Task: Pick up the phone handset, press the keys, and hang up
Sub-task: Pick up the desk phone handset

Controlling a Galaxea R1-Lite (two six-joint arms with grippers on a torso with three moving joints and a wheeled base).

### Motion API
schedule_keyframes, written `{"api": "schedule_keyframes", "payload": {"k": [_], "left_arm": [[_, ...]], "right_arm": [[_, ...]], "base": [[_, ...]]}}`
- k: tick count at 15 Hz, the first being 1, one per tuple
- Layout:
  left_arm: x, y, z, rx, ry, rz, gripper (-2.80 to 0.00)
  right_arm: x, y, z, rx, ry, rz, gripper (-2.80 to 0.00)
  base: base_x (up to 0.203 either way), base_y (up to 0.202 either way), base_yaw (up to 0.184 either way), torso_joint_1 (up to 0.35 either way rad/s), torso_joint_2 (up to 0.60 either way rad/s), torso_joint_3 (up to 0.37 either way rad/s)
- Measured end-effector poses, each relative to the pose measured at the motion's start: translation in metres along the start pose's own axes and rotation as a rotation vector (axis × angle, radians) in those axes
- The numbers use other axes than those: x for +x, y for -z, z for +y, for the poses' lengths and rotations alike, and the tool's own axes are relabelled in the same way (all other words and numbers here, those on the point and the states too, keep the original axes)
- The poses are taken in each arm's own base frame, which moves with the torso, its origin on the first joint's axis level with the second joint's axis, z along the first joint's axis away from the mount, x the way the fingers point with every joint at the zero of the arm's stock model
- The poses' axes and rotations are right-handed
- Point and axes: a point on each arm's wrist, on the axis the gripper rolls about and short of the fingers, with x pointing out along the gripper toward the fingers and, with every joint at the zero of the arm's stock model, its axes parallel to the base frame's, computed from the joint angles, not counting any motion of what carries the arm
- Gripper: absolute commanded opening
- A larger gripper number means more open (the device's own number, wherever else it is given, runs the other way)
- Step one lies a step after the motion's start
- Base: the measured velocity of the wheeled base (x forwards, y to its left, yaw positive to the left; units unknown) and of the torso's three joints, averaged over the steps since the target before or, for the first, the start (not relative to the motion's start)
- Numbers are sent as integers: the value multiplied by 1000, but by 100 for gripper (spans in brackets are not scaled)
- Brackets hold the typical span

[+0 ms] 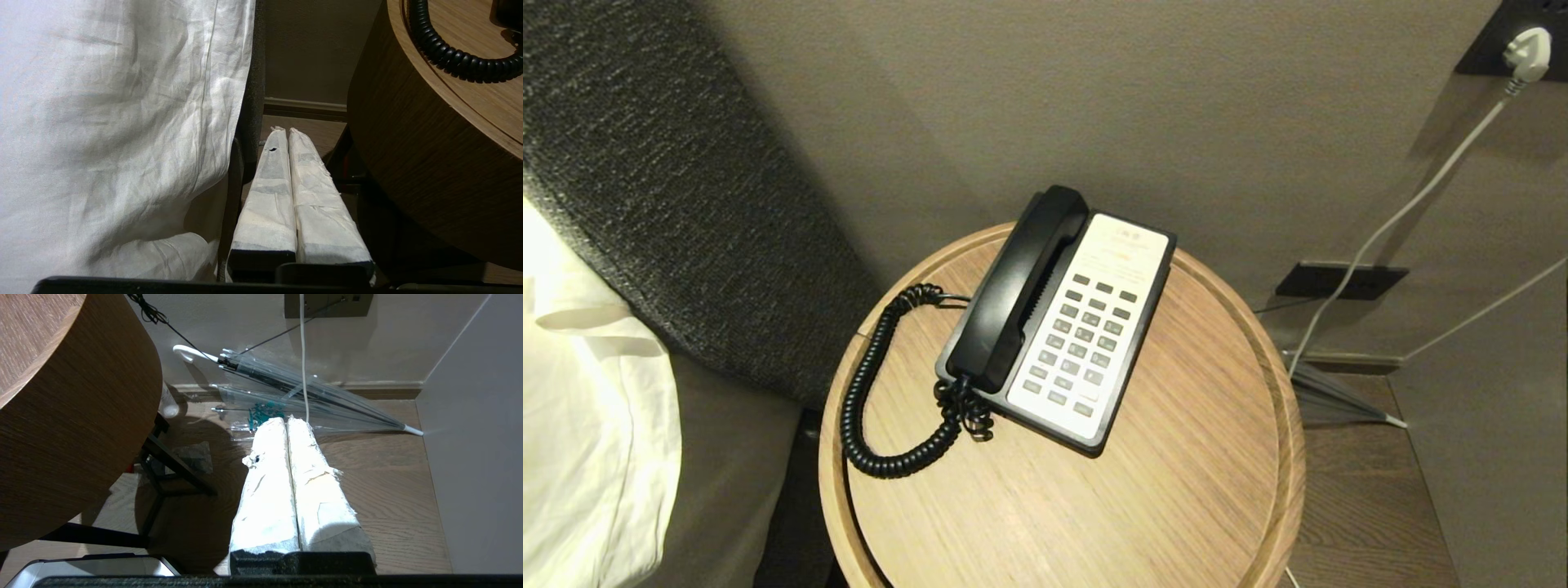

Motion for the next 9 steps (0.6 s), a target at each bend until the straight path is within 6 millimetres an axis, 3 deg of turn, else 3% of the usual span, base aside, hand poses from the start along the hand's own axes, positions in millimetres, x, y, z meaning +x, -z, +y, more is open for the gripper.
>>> {"api": "schedule_keyframes", "payload": {"k": [9], "left_arm": [[-1, -6, 0, 20, 9, -8, -280]], "right_arm": [[0, 0, 0, 0, 0, 0, -280]], "base": [[0, 0, 0, 0, 0, -3]]}}
